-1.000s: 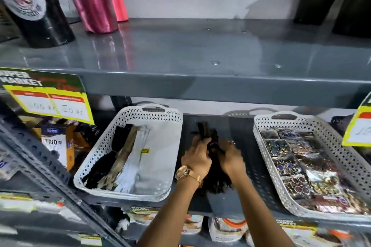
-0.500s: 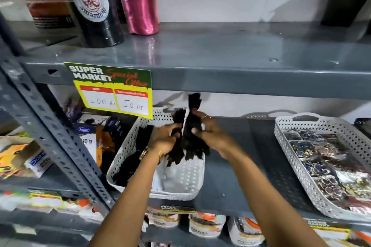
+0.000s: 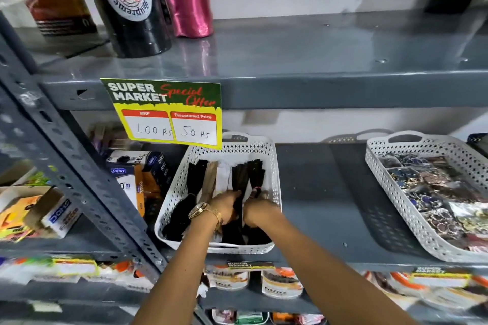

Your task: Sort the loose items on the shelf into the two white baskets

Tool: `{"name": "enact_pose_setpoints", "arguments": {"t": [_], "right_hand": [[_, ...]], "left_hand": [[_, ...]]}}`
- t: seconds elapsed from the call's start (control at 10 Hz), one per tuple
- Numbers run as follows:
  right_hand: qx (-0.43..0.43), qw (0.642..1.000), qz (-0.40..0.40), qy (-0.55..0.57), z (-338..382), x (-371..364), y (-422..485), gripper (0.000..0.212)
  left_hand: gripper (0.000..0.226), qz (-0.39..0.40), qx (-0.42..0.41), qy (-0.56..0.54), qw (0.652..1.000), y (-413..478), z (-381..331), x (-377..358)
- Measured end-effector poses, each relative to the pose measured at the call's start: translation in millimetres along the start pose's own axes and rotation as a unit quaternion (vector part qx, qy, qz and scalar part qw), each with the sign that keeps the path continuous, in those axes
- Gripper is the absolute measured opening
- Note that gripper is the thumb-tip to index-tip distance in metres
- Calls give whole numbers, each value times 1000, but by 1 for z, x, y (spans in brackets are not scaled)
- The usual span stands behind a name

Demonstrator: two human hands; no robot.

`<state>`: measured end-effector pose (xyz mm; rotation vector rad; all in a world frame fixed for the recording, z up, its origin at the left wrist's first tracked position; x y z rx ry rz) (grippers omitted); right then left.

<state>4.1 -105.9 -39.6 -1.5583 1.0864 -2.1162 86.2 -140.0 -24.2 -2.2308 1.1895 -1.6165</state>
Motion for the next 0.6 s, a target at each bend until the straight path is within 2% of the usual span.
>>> {"name": "enact_pose_setpoints", "arguments": {"t": [0.1,0.2,0.4,0.5,0.6], "right_hand": [[-36,999,-17,-23,0,-1,-9,86],[-66,990,-62,-109,8,-9,-6,80],[-83,971,-135,-179,10,-5,-23,64],[-7,968,-234,-94,-3,9,-58,74],[26,946,-318,-58,-12,18,-92,79]], "left_hand": [[50,17,7,21,1000,-1,2,-1],[62,50,4,89,995,-10,-1,2],[67,49,10,113,992,-21,-3,4],[71,-60,41,112,991,-39,-19,5],[69,-172,30,133,976,-63,-52,11]]}}
Point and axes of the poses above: each hand's wrist, its own y-axis towards the middle knuckle, its own x-axis out of the back of the hand, z = x × y, the point moved 4 cm from there along y, towards the middle knuckle, and after that the axes turned 11 degrees about z, right-handed, at the moved point
